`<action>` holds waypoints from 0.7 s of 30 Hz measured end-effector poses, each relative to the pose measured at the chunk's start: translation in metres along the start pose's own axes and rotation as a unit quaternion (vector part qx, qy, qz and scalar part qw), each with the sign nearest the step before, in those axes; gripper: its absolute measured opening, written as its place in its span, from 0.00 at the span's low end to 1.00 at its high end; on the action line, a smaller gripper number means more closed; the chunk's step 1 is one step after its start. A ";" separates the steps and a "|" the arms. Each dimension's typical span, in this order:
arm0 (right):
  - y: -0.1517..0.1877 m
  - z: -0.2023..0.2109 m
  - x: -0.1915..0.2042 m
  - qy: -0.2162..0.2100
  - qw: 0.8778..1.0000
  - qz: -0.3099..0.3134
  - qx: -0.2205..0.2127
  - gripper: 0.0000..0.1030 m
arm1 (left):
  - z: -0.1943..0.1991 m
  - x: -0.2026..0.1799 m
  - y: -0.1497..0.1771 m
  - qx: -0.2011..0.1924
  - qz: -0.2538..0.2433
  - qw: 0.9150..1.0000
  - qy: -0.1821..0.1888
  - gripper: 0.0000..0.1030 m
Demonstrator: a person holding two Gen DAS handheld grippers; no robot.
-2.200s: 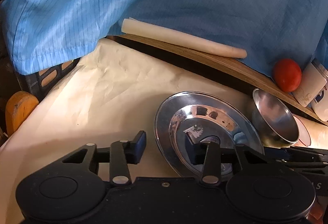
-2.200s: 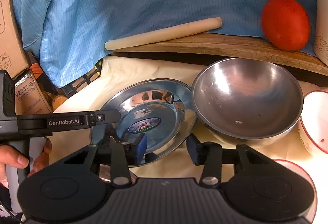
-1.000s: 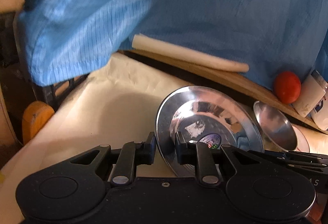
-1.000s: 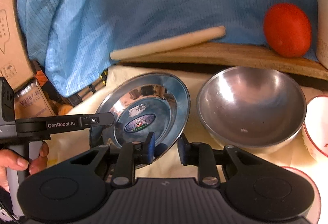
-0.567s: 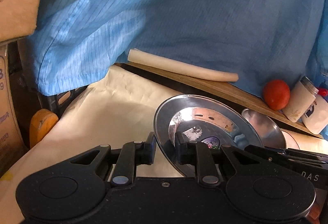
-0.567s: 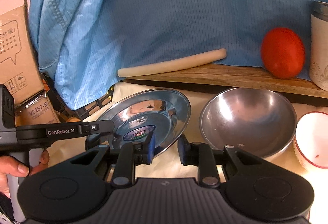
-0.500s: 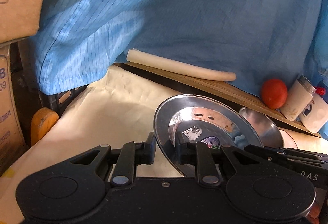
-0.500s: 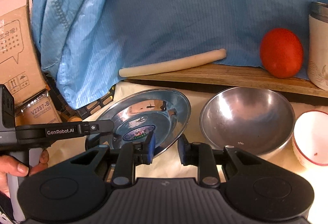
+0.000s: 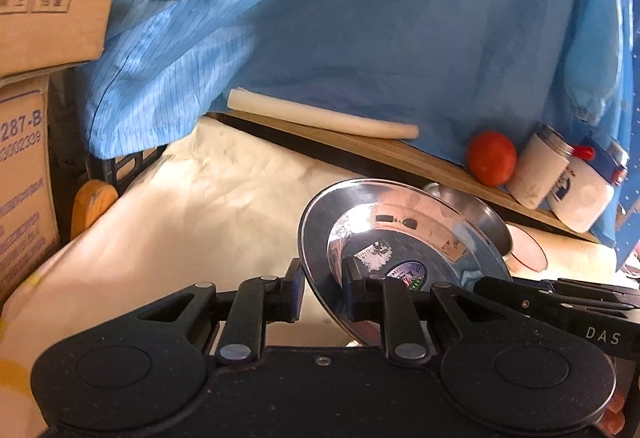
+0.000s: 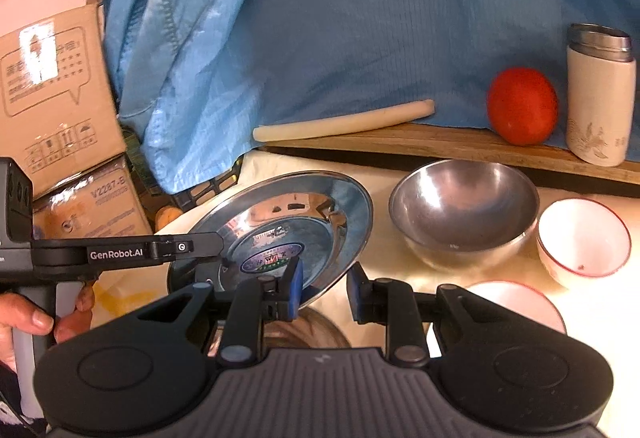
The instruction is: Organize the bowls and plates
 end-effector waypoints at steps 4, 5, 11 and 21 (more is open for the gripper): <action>0.010 0.012 0.009 -0.004 1.000 0.005 0.003 0.26 | 0.011 -0.001 0.011 0.004 -0.007 1.000 -0.001 0.21; 0.012 0.014 0.011 -0.004 1.000 0.007 0.003 0.26 | 0.013 0.000 0.014 0.006 -0.008 1.000 -0.001 0.21; 0.027 0.028 0.026 -0.011 1.000 0.010 0.015 0.27 | 0.026 0.001 0.033 0.023 -0.027 0.999 -0.006 0.22; 0.053 0.037 0.027 -0.021 0.999 -0.012 0.039 0.28 | 0.030 -0.005 0.053 0.049 -0.069 0.996 -0.015 0.23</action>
Point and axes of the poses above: each gripper's, at about its wrist camera, not at the fingertips, and z roughly against the way its jaws point, x to its left, y to its underside, the point moved 4 cm from there along -z, roughly the way its jaws point, and after that the axes turned 14 degrees about z, right-handed, at the moved point
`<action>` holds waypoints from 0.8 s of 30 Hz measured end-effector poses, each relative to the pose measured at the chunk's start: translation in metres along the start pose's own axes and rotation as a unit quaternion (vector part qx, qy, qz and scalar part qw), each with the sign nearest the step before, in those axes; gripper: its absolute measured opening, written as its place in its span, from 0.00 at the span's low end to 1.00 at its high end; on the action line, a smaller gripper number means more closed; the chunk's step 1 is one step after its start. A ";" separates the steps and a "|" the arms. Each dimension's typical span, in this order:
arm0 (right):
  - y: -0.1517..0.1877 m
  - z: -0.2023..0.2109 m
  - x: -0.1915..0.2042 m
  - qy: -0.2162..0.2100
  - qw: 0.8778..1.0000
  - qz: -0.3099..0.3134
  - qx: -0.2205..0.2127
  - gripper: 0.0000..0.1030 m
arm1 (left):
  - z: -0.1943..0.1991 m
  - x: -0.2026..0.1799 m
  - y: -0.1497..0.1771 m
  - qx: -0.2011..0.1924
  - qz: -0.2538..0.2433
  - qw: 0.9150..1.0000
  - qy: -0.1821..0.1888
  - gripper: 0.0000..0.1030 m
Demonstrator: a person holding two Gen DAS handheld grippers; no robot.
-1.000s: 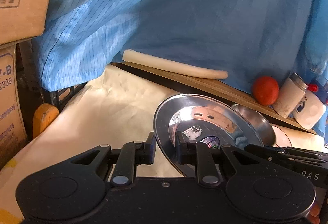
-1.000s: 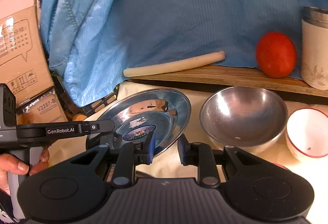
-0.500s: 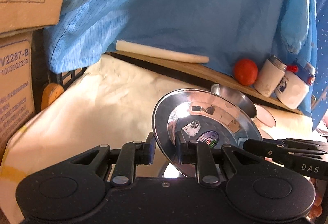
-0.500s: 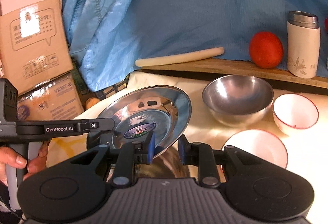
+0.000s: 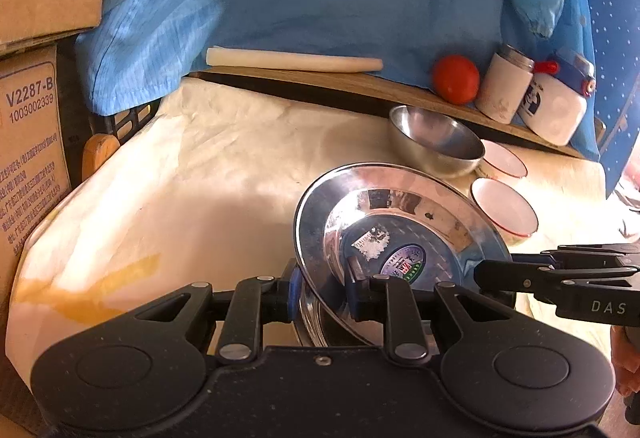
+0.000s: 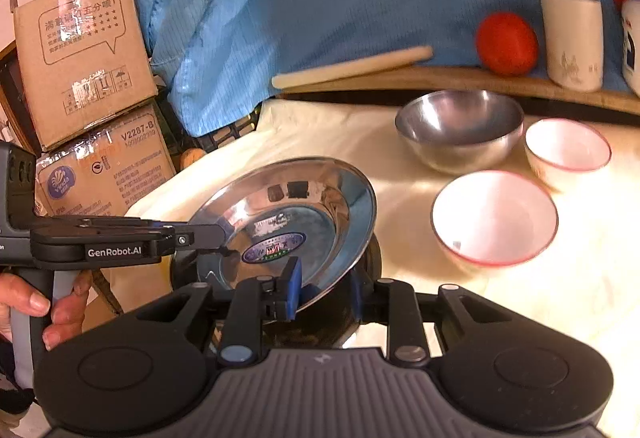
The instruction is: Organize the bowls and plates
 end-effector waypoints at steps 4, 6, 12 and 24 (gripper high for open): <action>0.001 0.003 0.000 -0.002 1.000 0.001 0.000 0.28 | 0.003 -0.002 0.004 0.000 -0.009 1.000 -0.002 0.24; 0.002 0.005 0.000 -0.004 1.000 0.003 0.002 0.28 | 0.005 -0.004 0.005 0.001 -0.016 1.000 -0.005 0.24; 0.003 0.009 0.001 -0.008 1.000 0.010 0.005 0.28 | 0.008 -0.009 0.010 0.006 -0.041 0.999 -0.014 0.27; 0.004 0.010 0.003 -0.013 1.000 0.019 0.007 0.29 | 0.011 -0.014 0.014 0.009 -0.067 0.997 -0.030 0.31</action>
Point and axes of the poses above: each gripper's, at about its wrist camera, not at the fingertips, and z roughly against the way its jaws point, x to its left, y to its underside, the point moved 4 cm from there along -z, roughly the way its jaws point, and after that the axes turned 14 degrees about z, right-handed, at the moved point
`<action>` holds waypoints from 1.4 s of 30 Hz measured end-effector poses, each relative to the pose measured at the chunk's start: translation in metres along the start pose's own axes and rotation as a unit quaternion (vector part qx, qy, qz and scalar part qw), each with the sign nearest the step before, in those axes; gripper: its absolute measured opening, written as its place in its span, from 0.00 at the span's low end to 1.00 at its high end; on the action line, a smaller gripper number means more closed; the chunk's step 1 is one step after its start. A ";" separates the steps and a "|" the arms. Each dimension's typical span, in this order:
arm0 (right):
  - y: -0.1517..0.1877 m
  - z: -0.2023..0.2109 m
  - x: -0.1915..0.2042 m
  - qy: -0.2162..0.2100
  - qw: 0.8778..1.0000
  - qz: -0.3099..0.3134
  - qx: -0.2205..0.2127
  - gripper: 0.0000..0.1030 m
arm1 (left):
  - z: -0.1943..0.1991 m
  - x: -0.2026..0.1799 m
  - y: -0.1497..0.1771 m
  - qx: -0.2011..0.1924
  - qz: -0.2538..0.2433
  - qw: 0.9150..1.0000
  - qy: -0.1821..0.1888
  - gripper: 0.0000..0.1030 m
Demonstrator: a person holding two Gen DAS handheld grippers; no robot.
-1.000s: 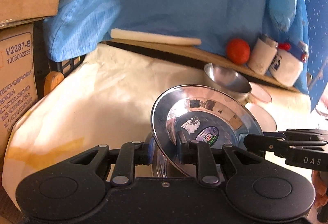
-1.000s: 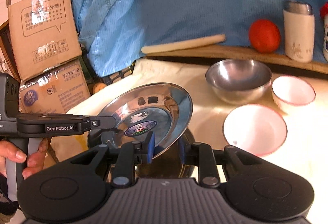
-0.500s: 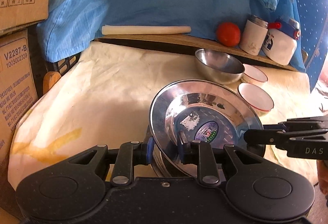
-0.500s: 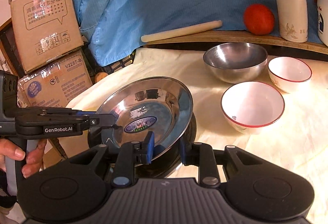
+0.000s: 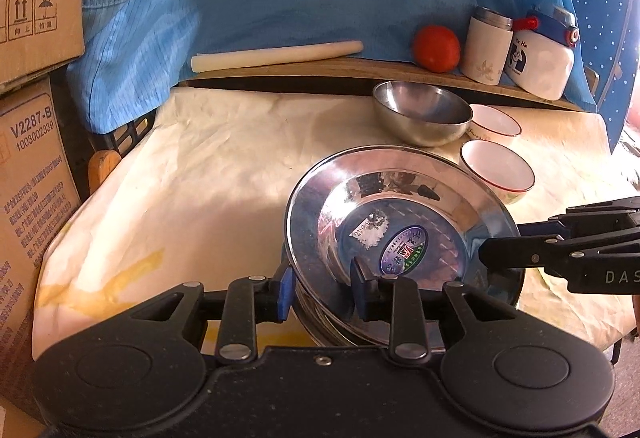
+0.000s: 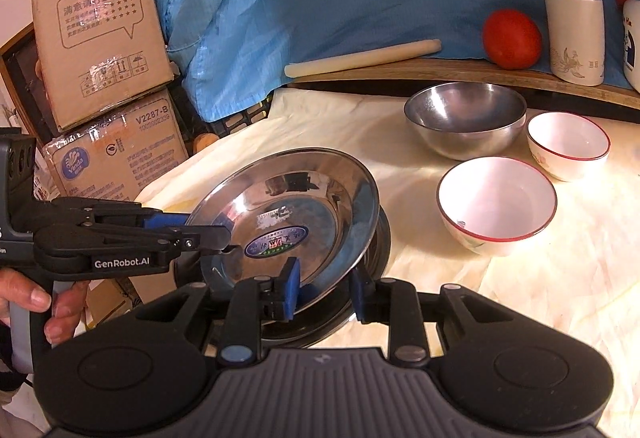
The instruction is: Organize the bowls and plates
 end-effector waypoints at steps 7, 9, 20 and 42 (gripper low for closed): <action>0.000 0.000 0.000 -0.002 1.000 0.002 0.002 0.29 | 0.001 -0.002 0.000 0.002 -0.002 1.000 -0.002 0.31; 0.000 0.000 0.000 -0.003 1.000 0.003 0.003 0.30 | 0.002 -0.002 0.000 0.003 -0.004 1.000 -0.003 0.32; -0.002 -0.003 -0.002 -0.014 1.000 0.016 0.016 0.32 | 0.004 -0.003 0.000 0.012 -0.018 1.000 -0.014 0.34; -0.007 -0.004 0.004 -0.013 0.998 0.040 0.038 0.35 | -0.006 -0.006 0.001 0.035 -0.059 0.997 -0.031 0.39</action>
Point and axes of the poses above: each gripper's, at about its wrist camera, not at the fingertips, and z roughly against the way its jaws point, x to its left, y to its underside, the point moved 4 cm from there along -z, roughly the way its jaws point, and after that the axes turned 14 degrees about z, right-handed, at the moved point
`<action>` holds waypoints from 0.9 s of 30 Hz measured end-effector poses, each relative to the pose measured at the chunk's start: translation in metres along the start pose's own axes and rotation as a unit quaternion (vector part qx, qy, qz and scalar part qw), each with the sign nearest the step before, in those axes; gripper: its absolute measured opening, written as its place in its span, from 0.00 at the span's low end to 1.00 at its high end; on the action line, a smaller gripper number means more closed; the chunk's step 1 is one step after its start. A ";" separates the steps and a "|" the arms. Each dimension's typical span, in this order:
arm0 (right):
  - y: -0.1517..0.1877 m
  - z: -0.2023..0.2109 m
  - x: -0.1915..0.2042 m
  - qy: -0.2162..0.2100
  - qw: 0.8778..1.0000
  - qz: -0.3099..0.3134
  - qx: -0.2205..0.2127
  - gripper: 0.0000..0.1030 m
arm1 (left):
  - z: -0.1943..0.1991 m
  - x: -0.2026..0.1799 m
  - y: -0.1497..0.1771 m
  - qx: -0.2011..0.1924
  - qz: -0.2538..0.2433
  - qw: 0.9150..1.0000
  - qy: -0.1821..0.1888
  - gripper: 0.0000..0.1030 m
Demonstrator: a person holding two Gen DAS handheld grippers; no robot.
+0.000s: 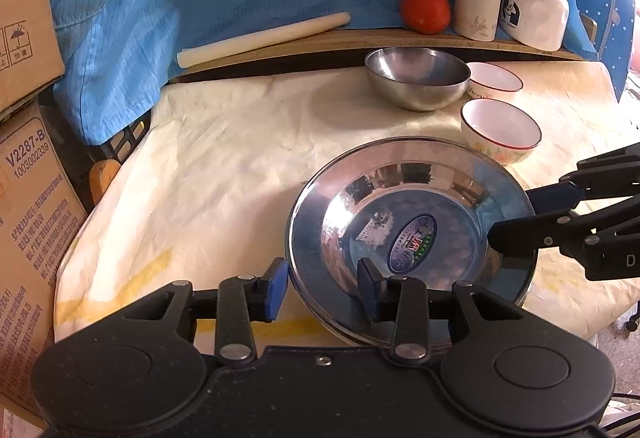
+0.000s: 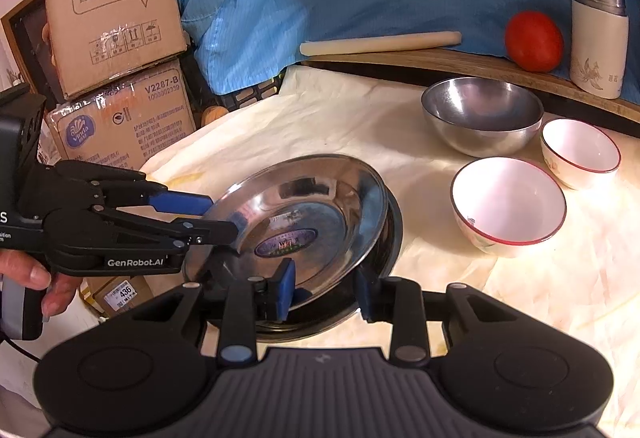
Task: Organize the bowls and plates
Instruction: 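Lower the logo plate onto the stack and open the right gripper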
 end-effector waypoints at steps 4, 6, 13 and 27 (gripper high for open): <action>0.000 0.000 0.000 0.000 1.000 0.000 -0.001 0.35 | 0.000 0.000 0.000 0.000 0.002 1.000 0.001 0.39; 0.001 0.000 0.000 0.001 1.000 0.001 -0.002 0.35 | 0.000 0.001 -0.001 -0.001 0.004 1.000 0.002 0.39; 0.001 0.004 0.001 0.018 1.000 0.011 -0.004 0.48 | 0.000 0.002 -0.001 -0.001 0.008 1.000 0.004 0.39; 0.007 0.008 -0.009 0.023 1.000 -0.006 -0.012 0.62 | 0.006 0.004 -0.005 -0.019 0.025 0.999 0.015 0.68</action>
Point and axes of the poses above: each gripper's, at about its wrist camera, not at the fingertips, and z roughly against the way its jaws point, x to its left, y to its underside, the point moved 4 cm from there along -z, roughly the way its jaws point, and after that the axes turned 14 degrees about z, right-handed, at the moved point
